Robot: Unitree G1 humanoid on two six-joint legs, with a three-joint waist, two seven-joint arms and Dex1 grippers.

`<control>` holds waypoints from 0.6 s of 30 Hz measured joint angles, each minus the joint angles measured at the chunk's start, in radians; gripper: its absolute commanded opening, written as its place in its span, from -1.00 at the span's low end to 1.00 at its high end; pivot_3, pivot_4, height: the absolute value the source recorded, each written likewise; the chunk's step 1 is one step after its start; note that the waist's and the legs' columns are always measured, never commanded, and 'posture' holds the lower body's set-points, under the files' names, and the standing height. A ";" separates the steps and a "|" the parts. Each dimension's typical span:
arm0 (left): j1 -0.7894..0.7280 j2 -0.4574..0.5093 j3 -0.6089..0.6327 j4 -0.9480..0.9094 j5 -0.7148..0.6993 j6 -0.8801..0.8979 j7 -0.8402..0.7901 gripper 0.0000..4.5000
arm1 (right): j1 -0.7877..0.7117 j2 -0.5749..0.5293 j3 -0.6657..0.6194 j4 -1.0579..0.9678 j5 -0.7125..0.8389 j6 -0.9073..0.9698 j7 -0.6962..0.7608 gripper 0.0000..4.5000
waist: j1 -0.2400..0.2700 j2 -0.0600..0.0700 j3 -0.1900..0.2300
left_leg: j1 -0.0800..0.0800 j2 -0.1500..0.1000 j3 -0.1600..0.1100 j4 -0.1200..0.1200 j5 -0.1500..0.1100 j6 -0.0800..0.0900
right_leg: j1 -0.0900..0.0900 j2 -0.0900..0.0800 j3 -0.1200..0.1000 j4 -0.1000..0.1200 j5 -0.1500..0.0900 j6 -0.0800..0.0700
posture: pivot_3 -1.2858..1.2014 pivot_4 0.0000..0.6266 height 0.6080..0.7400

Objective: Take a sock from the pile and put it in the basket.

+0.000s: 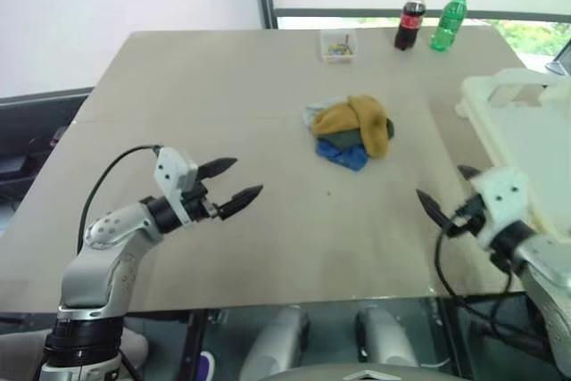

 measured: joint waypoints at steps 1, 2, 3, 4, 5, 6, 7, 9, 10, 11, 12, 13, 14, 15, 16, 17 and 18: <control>-0.002 -0.004 -0.005 -0.007 -0.002 0.001 0.003 0.98 | -0.042 0.016 0.026 0.026 -0.007 0.009 -0.009 1.00 | 0.000 0.000 0.000 | 0.000 0.000 0.000 0.000 0.000 0.000 | 0.000 0.000 0.000 0.000 0.000 0.000 | 0.03 -0.52 0.99; 0.003 -0.006 -0.007 -0.020 -0.006 0.003 0.009 0.98 | -0.137 0.051 0.083 0.100 -0.029 0.020 -0.028 1.00 | -0.004 0.000 0.000 | 0.000 0.000 0.000 0.000 0.001 0.001 | 0.000 0.000 0.000 0.000 0.000 0.000 | 0.03 -0.52 0.99; 0.001 -0.010 -0.014 -0.030 -0.007 0.005 0.012 0.98 | -0.194 0.079 0.116 0.150 -0.045 0.022 -0.041 1.00 | -0.006 0.001 0.001 | -0.001 0.000 0.000 0.000 0.001 0.001 | -0.001 0.000 0.000 0.000 0.000 -0.001 | 0.03 -0.52 0.99; 0.000 -0.012 -0.023 -0.038 -0.007 0.005 0.015 0.98 | -0.242 0.102 0.143 0.198 -0.058 0.023 -0.053 1.00 | -0.007 0.001 0.001 | -0.001 -0.001 0.000 -0.001 0.001 0.002 | -0.001 0.000 0.000 0.000 0.000 -0.001 | 0.03 -0.52 0.99; 0.006 -0.014 -0.024 -0.047 -0.007 0.005 0.022 1.00 | -0.295 0.131 0.172 0.260 -0.071 0.020 -0.064 0.88 | -0.008 0.000 0.001 | -0.001 -0.001 -0.001 -0.002 0.001 0.001 | -0.002 0.001 -0.001 -0.001 0.000 -0.001 | 0.03 -0.52 0.99; 0.008 -0.024 -0.025 -0.051 -0.004 0.005 0.037 1.00 | -0.355 0.167 0.198 0.343 -0.091 0.015 -0.077 0.75 | -0.009 0.001 0.001 | -0.001 -0.002 -0.001 -0.004 0.004 -0.002 | -0.003 0.002 -0.001 -0.001 0.001 -0.001 | 0.03 -0.52 0.99; 0.011 -0.034 -0.031 -0.059 -0.003 0.005 0.049 1.00 | -0.395 0.190 0.214 0.404 -0.104 0.006 -0.087 0.54 | -0.008 0.001 0.001 | -0.001 -0.003 -0.001 -0.005 0.004 -0.002 | -0.003 0.001 0.000 -0.001 0.001 -0.001 | 0.03 -0.52 0.99; 0.015 -0.052 -0.033 -0.071 -0.002 0.005 0.071 1.00 | -0.448 0.228 0.222 0.495 -0.116 -0.017 -0.100 0.17 | -0.009 0.001 0.001 | -0.002 -0.004 -0.001 -0.006 0.004 -0.002 | -0.004 0.001 0.000 -0.001 0.001 -0.001 | 0.03 -0.52 0.99; 0.015 -0.061 -0.035 -0.077 -0.002 0.005 0.082 1.00 | -0.474 0.244 0.226 0.534 -0.125 -0.029 -0.108 0.03 | -0.010 0.001 0.001 | -0.003 -0.004 0.000 -0.006 0.004 -0.002 | -0.005 0.001 0.000 -0.001 0.001 -0.001 | 0.03 -0.52 0.99; 0.017 -0.070 -0.037 -0.084 -0.002 0.005 0.097 1.00 | -0.497 0.258 0.228 0.573 -0.132 -0.046 -0.114 0.03 | -0.012 0.001 0.001 | -0.004 -0.004 -0.001 -0.007 0.004 -0.002 | -0.006 0.001 0.000 -0.001 0.001 -0.001 | 0.03 -0.52 0.99; 0.021 -0.077 -0.038 -0.093 -0.001 0.005 0.109 1.00 | -0.520 0.271 0.228 0.610 -0.138 -0.058 -0.119 0.03 | -0.015 0.001 0.001 | -0.004 -0.004 0.000 -0.007 0.004 -0.002 | -0.006 0.001 0.001 -0.001 0.001 -0.001 | 0.03 -0.52 0.99; 0.024 -0.086 -0.043 -0.103 -0.001 0.006 0.120 1.00 | -0.541 0.280 0.228 0.645 -0.144 -0.070 -0.126 0.03 | -0.017 0.001 0.001 | -0.004 -0.004 0.000 -0.007 0.004 -0.002 | -0.007 0.001 0.001 -0.001 0.001 -0.001 | 0.03 -0.52 0.99; 0.037 -0.094 -0.045 -0.121 -0.001 0.006 0.131 1.00 | -0.567 0.291 0.228 0.690 -0.151 -0.087 -0.135 0.03 | -0.019 0.001 0.001 | -0.004 -0.004 0.000 -0.007 0.004 -0.002 | -0.007 0.001 0.001 -0.001 0.001 -0.001 | 0.03 -0.52 0.99; 0.043 -0.099 -0.054 -0.132 -0.001 0.008 0.140 1.00 | -0.580 0.294 0.227 0.713 -0.158 -0.099 -0.140 0.03 | -0.020 0.001 0.001 | -0.004 -0.004 0.000 -0.007 0.004 -0.002 | -0.007 0.001 0.001 -0.001 0.001 -0.001 | 0.03 -0.52 0.99; 0.047 -0.104 -0.062 -0.140 -0.001 0.010 0.146 1.00 | -0.588 0.297 0.226 0.734 -0.165 -0.109 -0.142 0.03 | -0.020 0.001 0.001 | -0.003 -0.004 0.000 -0.007 0.004 -0.002 | -0.007 0.001 0.001 -0.001 0.001 -0.002 | 0.03 -0.52 0.99; 0.051 -0.106 -0.065 -0.145 -0.001 0.012 0.151 1.00 | -0.592 0.300 0.226 0.746 -0.170 -0.116 -0.143 0.03 | -0.021 0.001 0.001 | -0.003 -0.004 0.000 -0.007 0.004 -0.002 | -0.007 0.001 0.001 -0.001 0.001 -0.002 | 0.03 -0.52 0.99; 0.054 -0.106 -0.066 -0.151 -0.001 0.014 0.158 1.00 | -0.595 0.302 0.226 0.757 -0.173 -0.120 -0.144 0.03 | -0.021 0.001 0.001 | -0.003 -0.004 0.000 -0.007 0.004 -0.002 | -0.007 0.002 0.001 0.000 0.001 -0.002 | 0.03 -0.52 0.99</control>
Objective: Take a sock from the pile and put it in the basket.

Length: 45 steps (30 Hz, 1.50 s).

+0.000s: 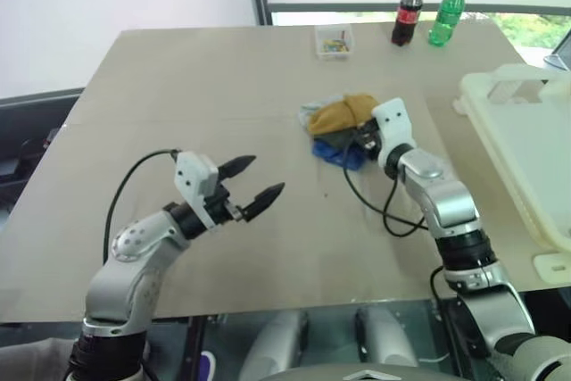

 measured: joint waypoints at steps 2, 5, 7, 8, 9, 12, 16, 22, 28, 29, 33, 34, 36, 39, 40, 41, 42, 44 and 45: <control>0.000 0.000 0.000 -0.002 0.000 0.002 0.008 1.00 | 0.000 0.003 0.000 0.015 -0.005 -0.002 -0.002 0.03 | 0.000 0.000 0.000 | 0.000 0.000 0.000 0.000 0.000 0.000 | 0.000 0.000 0.000 0.000 0.000 0.000 | 0.03 -0.52 0.99; 0.000 0.000 0.000 -0.002 0.000 0.004 0.018 1.00 | -0.003 0.007 -0.002 0.034 -0.009 -0.006 -0.003 -0.10 | 0.000 0.000 0.000 | 0.001 0.000 0.000 0.000 0.000 0.000 | 0.000 0.001 0.000 0.000 0.000 0.000 | 0.03 -0.52 0.99; 0.000 0.000 0.000 -0.002 0.000 0.004 0.024 1.00 | -0.008 0.007 -0.003 0.048 -0.012 -0.013 -0.004 -0.41 | -0.001 0.000 0.000 | 0.001 0.000 0.000 0.000 0.000 0.000 | 0.000 0.001 0.000 0.000 0.000 0.000 | 0.03 -0.52 0.99; 0.000 0.000 0.000 -0.002 0.000 0.004 0.025 1.00 | -0.008 0.008 -0.004 0.048 -0.012 -0.015 -0.004 -0.60 | -0.001 0.000 0.000 | 0.001 0.000 0.000 0.000 0.000 0.000 | 0.000 0.001 0.001 0.000 0.000 0.000 | 0.03 -0.52 0.99; 0.000 0.000 0.000 -0.002 0.000 0.004 0.026 1.00 | -0.009 0.009 -0.006 0.050 -0.013 -0.017 -0.004 -0.80 | -0.001 0.000 0.000 | 0.001 0.000 0.000 0.000 0.000 0.000 | 0.000 0.001 0.001 0.000 0.000 0.000 | 0.03 -0.52 0.99; 0.000 0.000 0.000 -0.002 0.000 0.004 0.027 1.00 | -0.012 0.011 -0.016 0.059 -0.013 -0.019 -0.004 -0.96 | -0.001 0.000 0.000 | 0.001 0.000 0.000 0.000 0.000 0.000 | 0.000 0.001 0.001 0.000 0.000 0.000 | 0.03 -0.52 0.99; 0.000 0.000 0.000 -0.002 0.000 0.004 0.030 1.00 | -0.012 0.011 -0.032 0.045 -0.003 -0.007 0.004 -0.96 | -0.001 0.000 0.000 | 0.001 0.000 0.000 0.000 0.000 0.000 | 0.000 0.001 0.001 0.000 0.000 0.000 | 0.03 -0.52 0.99; -0.004 -0.004 -0.005 -0.002 0.003 0.004 0.035 1.00 | 0.011 0.001 -0.074 -0.103 0.049 0.094 0.030 -0.96 | 0.000 0.000 0.000 | 0.000 0.000 0.000 0.000 0.000 0.000 | 0.000 0.001 0.001 0.000 0.000 0.000 | 0.03 -0.52 0.99; -0.025 -0.005 -0.015 0.001 0.005 0.004 0.030 1.00 | 0.134 -0.119 -0.072 -0.415 0.173 0.323 0.155 -0.96 | 0.002 0.000 0.000 | 0.000 0.000 0.000 0.000 0.000 0.001 | 0.000 0.000 0.000 0.000 0.000 0.000 | 0.03 -0.52 0.99; -0.030 -0.005 -0.018 0.003 0.005 0.004 0.027 1.00 | 0.152 -0.143 -0.068 -0.461 0.196 0.358 0.175 -0.96 | 0.001 0.000 0.000 | 0.000 0.001 0.000 0.000 -0.002 0.003 | 0.000 0.000 0.000 0.000 0.000 0.000 | 0.03 -0.52 0.99; -0.051 -0.009 -0.039 0.019 0.005 0.004 0.020 1.00 | 0.205 -0.212 -0.022 -0.605 0.273 0.466 0.242 -0.96 | -0.002 0.000 0.000 | 0.000 0.001 0.000 0.000 -0.003 0.004 | 0.000 0.000 0.001 0.000 0.000 0.000 | 0.03 -0.52 0.99; -0.054 -0.009 -0.042 0.021 0.005 0.004 0.017 1.00 | 0.214 -0.228 -0.003 -0.630 0.293 0.489 0.260 -0.96 | -0.002 0.000 0.000 | 0.000 0.001 0.000 0.000 -0.003 0.004 | 0.000 -0.001 0.000 0.000 0.000 0.000 | 0.03 -0.52 0.99; -0.058 -0.007 -0.043 0.027 0.005 0.004 0.004 1.00 | 0.231 -0.275 0.057 -0.677 0.334 0.535 0.305 -0.96 | 0.001 0.000 0.000 | 0.000 0.001 0.000 0.000 -0.003 0.004 | 0.000 -0.001 0.000 0.000 0.000 0.000 | 0.03 -0.52 0.99; -0.062 -0.006 -0.043 0.045 0.004 0.007 -0.011 1.00 | 0.232 -0.289 0.116 -0.681 0.365 0.560 0.338 -0.96 | 0.001 0.000 0.000 | 0.000 0.001 0.000 0.001 -0.003 0.004 | 0.001 -0.001 0.000 0.000 0.000 0.000 | 0.03 -0.52 0.99; -0.065 -0.001 -0.044 0.047 0.004 0.009 -0.022 1.00 | 0.226 -0.289 0.130 -0.676 0.375 0.564 0.344 -0.96 | 0.001 0.000 0.000 | 0.000 0.001 0.000 0.001 -0.003 0.004 | 0.001 -0.001 0.000 0.000 0.000 0.000 | 0.03 -0.52 0.99; -0.067 0.003 -0.045 0.049 0.004 0.011 -0.029 1.00 | 0.219 -0.289 0.136 -0.670 0.380 0.565 0.352 -0.96 | 0.002 0.000 0.000 | 0.000 0.001 0.000 0.001 -0.003 0.004 | 0.001 -0.001 0.000 0.000 0.000 0.000 | 0.03 -0.52 0.99; -0.072 0.009 -0.045 0.052 0.003 0.015 -0.041 1.00 | 0.206 -0.291 0.146 -0.658 0.386 0.565 0.363 -0.96 | 0.002 0.000 0.000 | 0.000 0.001 0.000 0.001 -0.003 0.004 | 0.001 -0.001 -0.001 0.000 0.000 0.000 | 0.03 -0.52 0.99; -0.073 0.021 -0.045 0.059 0.001 0.018 -0.058 1.00 | 0.187 -0.297 0.162 -0.643 0.399 0.564 0.388 -0.96 | 0.002 0.000 0.000 | 0.000 0.001 0.000 0.001 -0.003 0.004 | 0.001 0.000 -0.001 0.000 0.000 0.000 | 0.03 -0.52 0.99; -0.072 0.029 -0.044 0.063 -0.002 0.019 -0.071 1.00 | 0.178 -0.295 0.169 -0.628 0.412 0.564 0.407 -0.96 | 0.001 0.000 0.000 | 0.000 0.001 0.000 0.001 -0.003 0.004 | 0.001 -0.001 -0.001 0.000 0.000 0.000 | 0.03 -0.52 0.99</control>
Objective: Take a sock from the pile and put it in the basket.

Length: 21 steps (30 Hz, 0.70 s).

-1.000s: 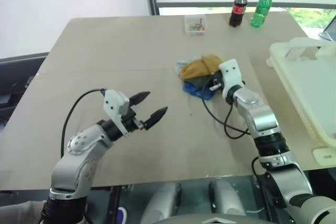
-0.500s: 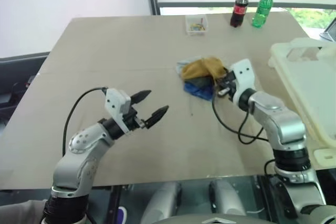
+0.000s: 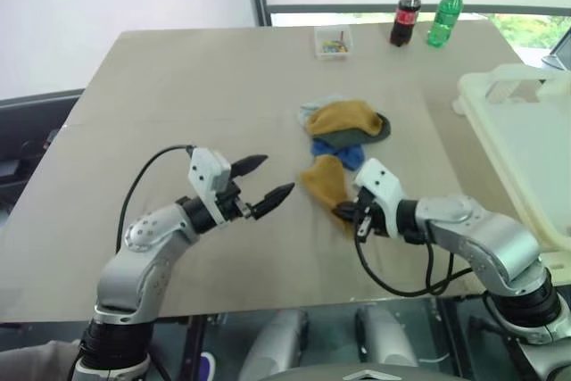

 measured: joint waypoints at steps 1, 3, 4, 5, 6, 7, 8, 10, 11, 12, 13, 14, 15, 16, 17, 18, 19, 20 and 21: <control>0.002 0.007 0.000 0.002 -0.003 0.001 -0.012 1.00 | -0.009 0.003 0.009 0.012 0.008 0.000 0.012 -0.96 | -0.001 0.000 0.000 | 0.000 0.000 0.000 0.000 0.000 0.000 | 0.000 0.000 0.000 0.000 0.000 0.000 | 0.03 -0.52 0.99; 0.008 0.024 0.002 0.011 -0.009 0.002 -0.036 1.00 | -0.027 0.027 0.025 0.047 0.014 -0.009 0.023 -0.96 | -0.002 0.000 0.000 | 0.000 0.000 0.000 0.000 0.000 0.000 | 0.000 0.000 0.000 0.000 0.000 0.000 | 0.03 -0.52 0.99; 0.015 0.032 0.002 0.017 -0.011 0.002 -0.049 1.00 | -0.041 0.049 0.042 0.079 0.012 -0.022 0.026 -0.96 | -0.003 0.000 0.000 | 0.000 0.000 0.000 0.000 0.000 0.000 | 0.000 0.000 0.000 0.000 0.000 0.000 | 0.03 -0.52 0.99; 0.017 0.035 0.002 0.018 -0.012 0.002 -0.058 1.00 | -0.046 0.058 0.051 0.096 0.011 -0.034 0.029 -0.96 | -0.001 0.000 0.000 | 0.000 0.000 0.000 0.000 0.000 0.000 | 0.000 0.000 0.000 0.000 0.000 0.000 | 0.03 -0.52 0.99; 0.018 0.037 0.003 0.019 -0.012 0.002 -0.065 1.00 | -0.049 0.061 0.061 0.114 0.010 -0.053 0.039 -0.73 | 0.001 0.000 0.000 | 0.000 0.000 0.000 0.000 0.000 0.000 | 0.000 0.000 0.000 0.000 0.000 0.000 | 0.03 -0.52 0.99; 0.020 0.041 0.005 0.019 -0.012 0.002 -0.069 1.00 | -0.049 0.060 0.067 0.123 0.009 -0.067 0.049 -0.62 | 0.004 0.000 0.000 | 0.000 0.000 -0.001 0.000 0.000 0.000 | 0.000 0.000 -0.002 0.000 0.000 0.000 | 0.03 -0.52 0.99; 0.023 0.046 0.008 0.022 -0.012 0.002 -0.073 1.00 | -0.049 0.057 0.071 0.125 0.009 -0.079 0.057 -0.39 | 0.005 0.000 0.000 | 0.000 -0.001 -0.001 0.000 0.000 0.000 | 0.000 0.000 -0.002 -0.001 0.000 0.000 | 0.03 -0.52 0.99; 0.035 0.048 0.012 0.023 -0.012 0.001 -0.078 1.00 | -0.048 0.053 0.070 0.124 0.012 -0.095 0.063 0.04 | 0.003 0.000 0.000 | 0.000 -0.001 -0.001 0.000 0.000 0.000 | 0.000 -0.001 -0.001 -0.001 0.000 0.000 | 0.03 -0.52 0.99; 0.039 0.048 0.012 0.024 -0.012 0.001 -0.079 1.00 | -0.047 0.053 0.065 0.124 0.014 -0.100 0.062 0.24 | 0.003 0.000 0.000 | 0.000 -0.001 -0.001 0.000 0.000 0.000 | 0.000 -0.001 -0.001 -0.001 0.000 0.000 | 0.03 -0.52 0.99; 0.045 0.048 0.012 0.024 -0.012 0.000 -0.079 1.00 | -0.037 0.065 0.036 0.122 0.021 -0.103 0.055 0.24 | 0.003 0.000 0.000 | 0.000 -0.001 -0.002 0.000 0.000 0.000 | 0.000 -0.001 -0.001 -0.001 0.000 0.000 | 0.03 -0.52 0.99; 0.050 0.048 0.012 0.024 -0.012 -0.001 -0.079 1.00 | -0.035 0.071 0.019 0.120 0.026 -0.106 0.050 0.24 | 0.003 0.000 0.000 | 0.000 -0.001 -0.002 0.000 0.000 0.000 | 0.000 -0.001 -0.001 -0.001 0.000 0.000 | 0.03 -0.52 0.99; 0.054 0.047 0.012 0.024 -0.012 -0.001 -0.080 1.00 | -0.030 0.074 -0.009 0.111 0.040 -0.106 0.044 0.24 | 0.003 0.000 0.000 | 0.000 -0.001 -0.002 0.000 0.000 0.000 | 0.000 0.000 -0.001 0.000 0.000 0.000 | 0.03 -0.52 0.99; 0.057 0.047 0.012 0.025 -0.012 -0.002 -0.080 1.00 | -0.028 0.070 -0.038 0.094 0.056 -0.105 0.043 0.24 | 0.003 0.000 0.000 | 0.000 -0.001 -0.002 0.000 0.000 0.000 | 0.000 0.000 -0.001 0.000 0.000 0.000 | 0.03 -0.52 0.99; 0.057 0.047 0.012 0.026 -0.012 -0.003 -0.081 1.00 | -0.028 0.064 -0.058 0.078 0.064 -0.105 0.043 0.24 | 0.003 0.000 0.000 | 0.000 -0.001 -0.002 0.000 0.000 0.000 | 0.000 0.000 -0.001 -0.001 0.000 0.000 | 0.03 -0.52 0.99; 0.057 0.047 0.012 0.029 -0.012 -0.007 -0.082 1.00 | -0.028 0.054 -0.083 0.059 0.078 -0.104 0.044 0.24 | 0.003 0.000 0.000 | 0.000 -0.001 -0.002 0.000 0.000 0.000 | 0.000 0.000 -0.001 -0.001 0.000 0.000 | 0.03 -0.52 0.99; 0.057 0.047 0.012 0.031 -0.012 -0.009 -0.083 1.00 | -0.028 0.045 -0.097 0.048 0.084 -0.103 0.043 0.24 | 0.003 0.000 0.000 | 0.000 -0.001 -0.002 0.000 0.000 0.000 | 0.000 0.000 -0.001 -0.001 0.000 0.000 | 0.03 -0.52 0.99; 0.055 0.047 0.011 0.040 -0.010 -0.013 -0.087 1.00 | -0.024 0.033 -0.112 0.037 0.086 -0.106 0.037 0.24 | 0.003 0.000 0.000 | 0.000 -0.001 -0.002 0.000 0.000 0.000 | 0.000 -0.001 -0.001 -0.001 0.000 0.000 | 0.03 -0.52 0.99; 0.055 0.047 0.011 0.045 -0.009 -0.015 -0.089 1.00 | -0.019 0.023 -0.117 0.035 0.083 -0.110 0.034 0.24 | 0.003 0.000 0.000 | 0.000 -0.001 -0.002 0.000 0.000 0.000 | 0.000 0.000 -0.001 -0.001 0.000 0.000 | 0.03 -0.52 0.99; 0.052 0.047 0.009 0.055 -0.007 -0.018 -0.092 1.00 | -0.009 0.007 -0.115 0.033 0.063 -0.130 0.026 0.24 | 0.003 0.000 0.000 | 0.000 -0.001 -0.002 0.000 0.000 0.000 | 0.000 -0.001 -0.001 -0.001 0.000 0.000 | 0.03 -0.52 0.99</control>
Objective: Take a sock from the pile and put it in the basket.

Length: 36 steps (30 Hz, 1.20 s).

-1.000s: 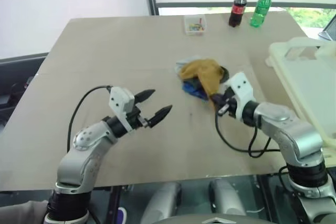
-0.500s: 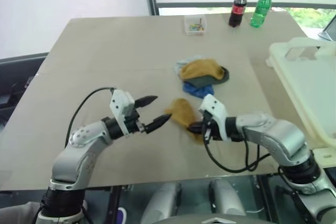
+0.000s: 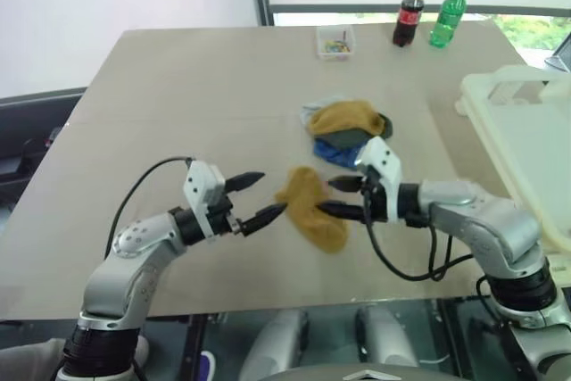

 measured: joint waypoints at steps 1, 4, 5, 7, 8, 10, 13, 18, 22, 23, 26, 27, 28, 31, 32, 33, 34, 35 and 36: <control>-0.003 0.000 -0.002 0.009 0.005 -0.004 -0.005 1.00 | 0.019 -0.034 0.019 -0.001 -0.047 -0.048 -0.012 0.24 | 0.001 0.000 0.000 | 0.000 0.000 0.000 0.000 0.000 0.000 | 0.000 0.000 0.000 0.000 0.000 0.000 | 0.03 -0.52 0.99; -0.015 -0.004 -0.008 0.022 0.017 -0.019 -0.008 1.00 | 0.062 -0.072 0.076 0.011 -0.176 -0.169 -0.045 0.24 | -0.002 0.000 0.000 | 0.000 0.001 0.001 0.000 0.000 0.000 | 0.000 -0.001 0.001 0.000 0.000 0.000 | 0.03 -0.52 0.99; -0.017 -0.005 -0.008 0.022 0.017 -0.020 -0.008 1.00 | 0.065 -0.073 0.082 0.012 -0.186 -0.181 -0.048 0.24 | -0.002 0.000 0.000 | 0.000 0.001 0.001 0.000 0.000 0.000 | 0.000 -0.001 0.001 0.000 0.000 0.000 | 0.03 -0.52 0.99; -0.025 -0.005 -0.022 0.041 0.030 -0.029 -0.017 1.00 | 0.096 -0.074 0.125 0.015 -0.252 -0.263 -0.059 0.24 | -0.002 0.000 0.000 | 0.000 0.001 0.001 0.000 0.001 -0.001 | 0.000 -0.001 0.001 0.000 0.000 0.000 | 0.03 -0.52 0.99; -0.026 -0.005 -0.035 0.050 0.037 -0.033 -0.021 1.00 | 0.109 -0.070 0.138 0.015 -0.267 -0.290 -0.061 0.24 | -0.002 0.000 0.000 | 0.000 0.001 0.001 0.000 0.001 -0.001 | 0.000 0.000 0.001 0.000 0.000 0.000 | 0.03 -0.52 0.99; -0.038 -0.006 -0.050 0.075 0.046 -0.040 -0.034 1.00 | 0.124 -0.058 0.153 0.017 -0.292 -0.329 -0.066 0.24 | -0.001 0.000 0.000 | 0.000 0.000 0.001 0.000 0.001 -0.001 | 0.000 0.000 0.001 0.000 0.000 0.000 | 0.03 -0.52 0.99; -0.073 0.000 -0.049 0.121 0.058 -0.044 -0.039 1.00 | 0.143 -0.054 0.155 0.016 -0.316 -0.370 -0.066 0.24 | 0.000 0.000 0.000 | 0.000 0.000 0.000 0.000 0.000 -0.001 | 0.000 0.001 0.000 0.000 0.000 0.000 | 0.03 -0.52 0.99; -0.120 0.008 -0.052 0.181 0.093 -0.065 -0.063 1.00 | 0.144 -0.053 0.204 0.051 -0.389 -0.425 -0.054 0.24 | -0.003 0.000 0.000 | 0.000 0.000 0.001 0.000 0.001 -0.002 | 0.000 0.001 0.000 0.000 0.000 0.000 | 0.03 -0.52 0.99; -0.131 0.007 -0.055 0.204 0.103 -0.069 -0.074 1.00 | 0.120 -0.030 0.246 0.103 -0.415 -0.431 -0.027 0.24 | -0.004 0.000 0.000 | 0.000 0.000 0.000 0.000 0.002 -0.004 | 0.000 0.001 0.000 0.000 0.000 0.000 | 0.03 -0.52 0.99; -0.137 0.007 -0.055 0.210 0.104 -0.069 -0.074 1.00 | 0.103 -0.022 0.260 0.115 -0.420 -0.434 -0.014 0.24 | -0.004 0.000 0.000 | 0.000 0.000 0.001 0.000 0.002 -0.004 | 0.000 0.001 0.000 0.000 0.000 0.000 | 0.03 -0.52 0.99; -0.154 0.007 -0.052 0.225 0.114 -0.080 -0.074 1.00 | 0.067 -0.009 0.292 0.126 -0.431 -0.445 0.027 0.24 | -0.003 0.000 0.000 | 0.000 0.000 0.000 0.000 0.002 -0.004 | 0.000 0.001 0.000 0.000 0.000 0.000 | 0.03 -0.52 0.99; -0.154 0.007 -0.048 0.235 0.116 -0.086 -0.071 1.00 | 0.056 -0.002 0.299 0.132 -0.431 -0.447 0.041 0.24 | -0.003 0.000 0.000 | 0.000 0.000 0.000 0.000 0.002 -0.004 | 0.000 0.001 0.000 0.000 0.000 0.000 | 0.03 -0.52 0.99; -0.155 0.007 -0.045 0.247 0.121 -0.089 -0.065 1.00 | 0.042 0.009 0.307 0.138 -0.430 -0.447 0.057 0.24 | -0.004 0.000 0.000 | 0.000 0.000 0.000 0.000 0.002 -0.004 | 0.000 0.001 0.000 0.000 0.000 0.000 | 0.03 -0.52 0.99; -0.154 0.005 -0.038 0.255 0.123 -0.091 -0.048 1.00 | -0.009 0.067 0.313 0.188 -0.429 -0.451 0.079 0.24 | -0.005 0.000 0.000 | 0.000 0.000 0.000 0.000 0.002 -0.004 | 0.000 0.001 0.000 0.001 0.000 0.000 | 0.03 -0.52 0.99; -0.154 0.004 -0.035 0.256 0.123 -0.092 -0.045 1.00 | -0.029 0.090 0.316 0.206 -0.431 -0.455 0.080 0.24 | -0.005 0.000 0.000 | 0.001 0.000 0.000 0.000 0.002 -0.004 | 0.000 0.001 0.000 0.001 0.000 0.000 | 0.03 -0.52 0.99; -0.154 0.003 -0.032 0.256 0.122 -0.092 -0.044 1.00 | -0.042 0.109 0.319 0.218 -0.432 -0.458 0.080 0.24 | -0.005 0.000 0.000 | 0.001 0.000 0.000 0.000 0.002 -0.004 | 0.000 0.001 0.000 0.001 0.000 0.000 | 0.03 -0.52 0.99; -0.153 -0.002 -0.024 0.257 0.119 -0.093 -0.039 1.00 | -0.055 0.137 0.321 0.235 -0.434 -0.464 0.080 0.24 | -0.005 0.000 0.000 | 0.001 0.000 0.000 0.000 0.003 -0.004 | 0.000 0.001 0.000 0.001 0.000 0.000 | 0.03 -0.52 0.99; -0.153 -0.008 -0.014 0.258 0.113 -0.093 -0.036 1.00 | -0.059 0.158 0.327 0.246 -0.434 -0.470 0.080 0.24 | -0.004 0.000 0.000 | 0.000 0.000 0.000 0.000 0.003 -0.004 | -0.001 0.001 0.000 0.001 0.000 0.000 | 0.03 -0.52 0.99; -0.153 -0.015 -0.002 0.261 0.110 -0.096 -0.030 1.00 | -0.059 0.172 0.332 0.252 -0.435 -0.471 0.079 0.24 | -0.003 0.000 0.000 | 0.000 0.000 0.000 0.000 0.003 -0.004 | 0.000 0.001 0.000 0.001 0.000 0.000 | 0.03 -0.52 0.99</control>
